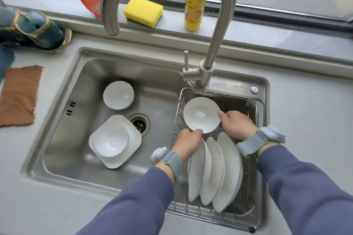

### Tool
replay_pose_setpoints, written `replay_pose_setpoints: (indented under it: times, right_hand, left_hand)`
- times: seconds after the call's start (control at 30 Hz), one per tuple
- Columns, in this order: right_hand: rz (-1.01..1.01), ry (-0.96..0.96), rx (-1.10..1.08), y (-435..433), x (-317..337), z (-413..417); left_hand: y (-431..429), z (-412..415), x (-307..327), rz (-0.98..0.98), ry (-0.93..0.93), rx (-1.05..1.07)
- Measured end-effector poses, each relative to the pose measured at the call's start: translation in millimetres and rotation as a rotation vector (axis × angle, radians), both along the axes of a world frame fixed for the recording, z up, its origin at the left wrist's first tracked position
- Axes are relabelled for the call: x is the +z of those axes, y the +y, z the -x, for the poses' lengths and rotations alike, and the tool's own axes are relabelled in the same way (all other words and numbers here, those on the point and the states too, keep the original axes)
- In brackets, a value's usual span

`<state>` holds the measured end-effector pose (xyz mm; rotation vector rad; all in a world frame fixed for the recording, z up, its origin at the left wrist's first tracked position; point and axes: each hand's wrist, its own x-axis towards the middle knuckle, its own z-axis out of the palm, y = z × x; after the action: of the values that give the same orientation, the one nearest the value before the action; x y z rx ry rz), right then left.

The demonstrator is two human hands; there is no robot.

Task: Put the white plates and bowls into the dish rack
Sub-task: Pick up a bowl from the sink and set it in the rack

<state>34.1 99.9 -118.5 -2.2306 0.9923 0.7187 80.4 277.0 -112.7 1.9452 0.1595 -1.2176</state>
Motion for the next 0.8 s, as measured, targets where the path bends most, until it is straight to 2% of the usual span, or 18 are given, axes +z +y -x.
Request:
replay_pose_setpoints:
  times: [0.1, 0.2, 0.3, 0.43, 0.53, 0.67, 0.8]
  right_hand:
    - [0.167, -0.042, 0.054, 12.0, 54.7, 2.0]
    - [0.025, -0.249, -0.04, 56.7, 119.7, -2.0]
    - [-0.097, -0.333, 0.019, 119.3, 142.1, -15.8]
    - [-0.162, -0.226, 0.209, 202.4, 101.5, -40.5]
    - [-0.245, -0.093, 0.229, 238.5, 54.6, -63.4]
    - [-0.325, 0.113, 0.148, 264.0, -9.9, -94.0]
    - [-0.476, 0.208, -0.04, 280.0, -67.7, -104.2]
  left_hand:
    - [24.9, -7.0, 35.6, 0.004, -0.198, -0.252]
    - [63.5, -28.5, 70.1, 0.054, -0.23, -0.279]
    - [102.2, -64.9, 68.4, 0.012, -0.251, -0.232]
    - [157.7, -118.8, 37.6, -0.129, -0.299, -0.181]
    - [184.8, -147.3, 13.7, -0.198, -0.331, -0.159]
    - [222.9, -166.1, -27.1, -0.371, -0.438, -0.201]
    - [245.4, -172.0, -65.9, -0.527, -0.32, -0.275]
